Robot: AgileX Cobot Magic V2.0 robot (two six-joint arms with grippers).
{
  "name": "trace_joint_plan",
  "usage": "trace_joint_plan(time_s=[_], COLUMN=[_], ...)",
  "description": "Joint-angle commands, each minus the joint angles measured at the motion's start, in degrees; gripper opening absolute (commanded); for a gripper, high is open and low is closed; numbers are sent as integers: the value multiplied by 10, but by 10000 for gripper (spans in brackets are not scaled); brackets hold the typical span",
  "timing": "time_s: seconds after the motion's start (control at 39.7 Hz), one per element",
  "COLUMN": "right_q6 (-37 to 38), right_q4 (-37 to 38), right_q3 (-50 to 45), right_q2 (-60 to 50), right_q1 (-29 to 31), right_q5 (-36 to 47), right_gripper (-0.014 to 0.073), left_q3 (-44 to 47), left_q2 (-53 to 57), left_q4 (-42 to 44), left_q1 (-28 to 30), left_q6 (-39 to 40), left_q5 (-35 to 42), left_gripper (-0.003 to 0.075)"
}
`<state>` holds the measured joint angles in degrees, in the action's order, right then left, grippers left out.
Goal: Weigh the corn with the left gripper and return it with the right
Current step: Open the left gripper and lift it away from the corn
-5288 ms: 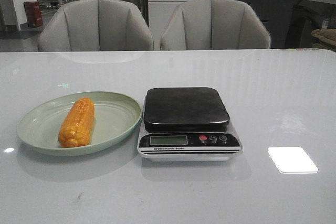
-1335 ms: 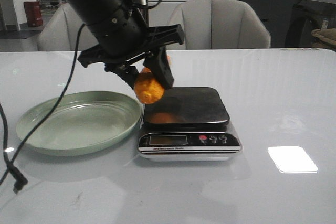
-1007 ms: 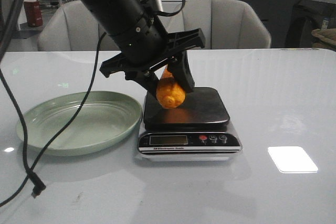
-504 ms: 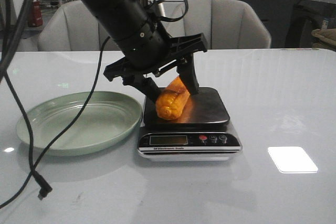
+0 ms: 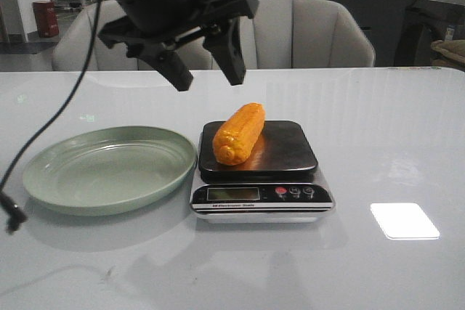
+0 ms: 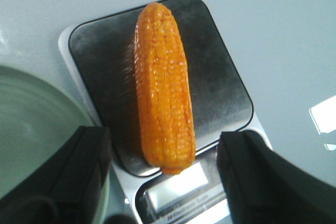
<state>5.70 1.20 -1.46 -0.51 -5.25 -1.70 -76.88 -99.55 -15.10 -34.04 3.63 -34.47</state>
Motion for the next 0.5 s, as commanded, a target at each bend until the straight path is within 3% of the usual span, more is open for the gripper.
trace_joint_plan(time_s=[0.0,0.23,0.48], right_q6=[-4,-4,-4], right_q4=[6,6,6], right_q3=[-6,-6,-6], right_q2=[-11,-11,-11], right_q1=[2,2,2], right_q5=[49,49,49], right_gripper=[166,166,166], left_q3=[41,184,320], left_q2=[91,242,420], left_q4=[15,32,50], left_q1=[0,0,0], left_q6=[0,0,0], left_q5=[43,115,122], left_gripper=[465,433,427])
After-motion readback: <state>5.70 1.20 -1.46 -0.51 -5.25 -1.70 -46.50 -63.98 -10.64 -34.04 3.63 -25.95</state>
